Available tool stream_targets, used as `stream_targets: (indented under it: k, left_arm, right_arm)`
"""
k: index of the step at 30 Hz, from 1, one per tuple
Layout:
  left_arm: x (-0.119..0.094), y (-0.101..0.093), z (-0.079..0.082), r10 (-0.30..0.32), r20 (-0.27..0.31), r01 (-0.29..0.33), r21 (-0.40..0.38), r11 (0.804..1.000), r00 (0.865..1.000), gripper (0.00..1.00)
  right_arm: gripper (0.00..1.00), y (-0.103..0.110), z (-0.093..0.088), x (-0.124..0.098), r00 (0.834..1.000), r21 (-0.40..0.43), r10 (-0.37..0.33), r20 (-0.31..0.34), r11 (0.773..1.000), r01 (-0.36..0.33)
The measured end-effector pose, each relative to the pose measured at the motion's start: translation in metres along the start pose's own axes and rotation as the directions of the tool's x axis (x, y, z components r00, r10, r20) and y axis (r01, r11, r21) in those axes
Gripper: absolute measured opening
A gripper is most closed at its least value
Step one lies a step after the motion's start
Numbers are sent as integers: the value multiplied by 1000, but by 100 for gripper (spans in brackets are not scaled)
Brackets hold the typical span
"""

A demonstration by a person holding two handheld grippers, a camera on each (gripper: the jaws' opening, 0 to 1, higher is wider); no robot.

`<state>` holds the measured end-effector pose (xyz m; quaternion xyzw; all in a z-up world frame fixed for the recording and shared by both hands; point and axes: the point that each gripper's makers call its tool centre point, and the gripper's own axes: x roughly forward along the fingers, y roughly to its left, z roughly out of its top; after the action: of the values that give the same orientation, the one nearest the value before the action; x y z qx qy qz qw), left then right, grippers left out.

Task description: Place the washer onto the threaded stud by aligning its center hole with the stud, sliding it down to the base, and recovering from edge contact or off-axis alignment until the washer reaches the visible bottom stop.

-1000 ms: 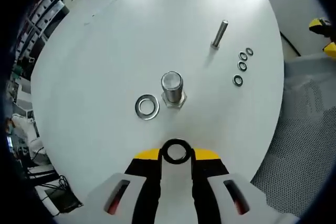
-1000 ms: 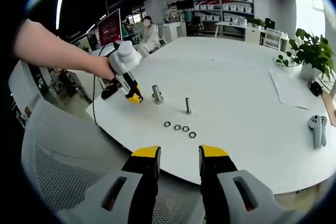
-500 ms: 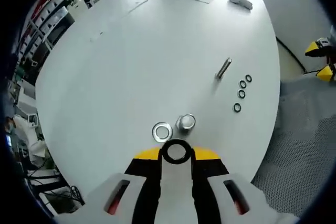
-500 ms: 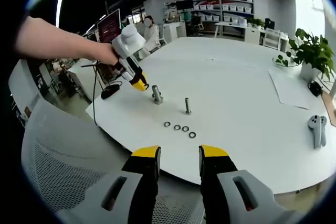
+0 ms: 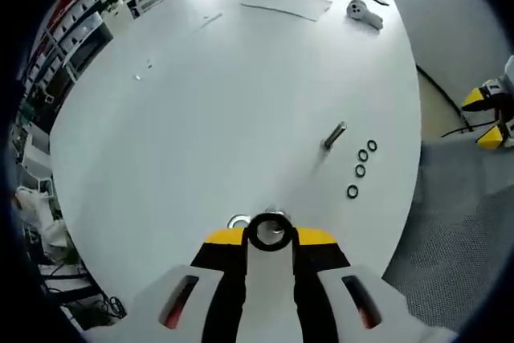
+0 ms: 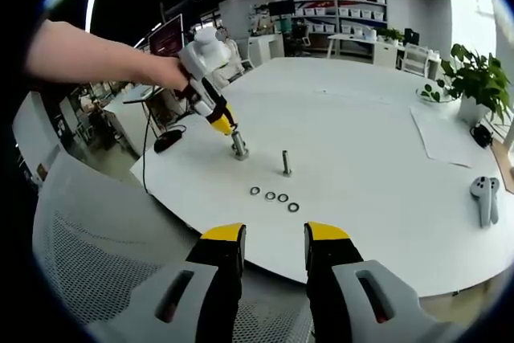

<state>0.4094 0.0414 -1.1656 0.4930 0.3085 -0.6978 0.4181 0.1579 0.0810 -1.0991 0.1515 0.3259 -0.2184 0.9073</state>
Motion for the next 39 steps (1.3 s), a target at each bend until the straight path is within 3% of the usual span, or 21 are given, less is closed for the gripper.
stream_targets:
  k: [3,5,23,28,39]
  left_arm:
    - [2,-7,3,3,-18,-2,36,999,1000,19]
    - [4,1,0,6,-31,-4,53,999,1000,19]
    - [25,-2,-3,19,-108,-4,136,991,994,19]
    - [36,-1,-5,26,-124,-13,105,994,992,19]
    - [59,1,-13,47,-144,-31,111,993,988,19]
  right_arm:
    - [32,0,0,0,1000,-1,0,0,1000,0]
    - [32,0,0,1,1000,0,0,-1,1000,0]
    - [32,-1,0,0,1000,4,-3,2,1000,3]
    - [32,-1,-1,1,1000,4,-4,0,1000,4]
    - [31,-3,-1,0,1000,8,-13,-2,1000,13]
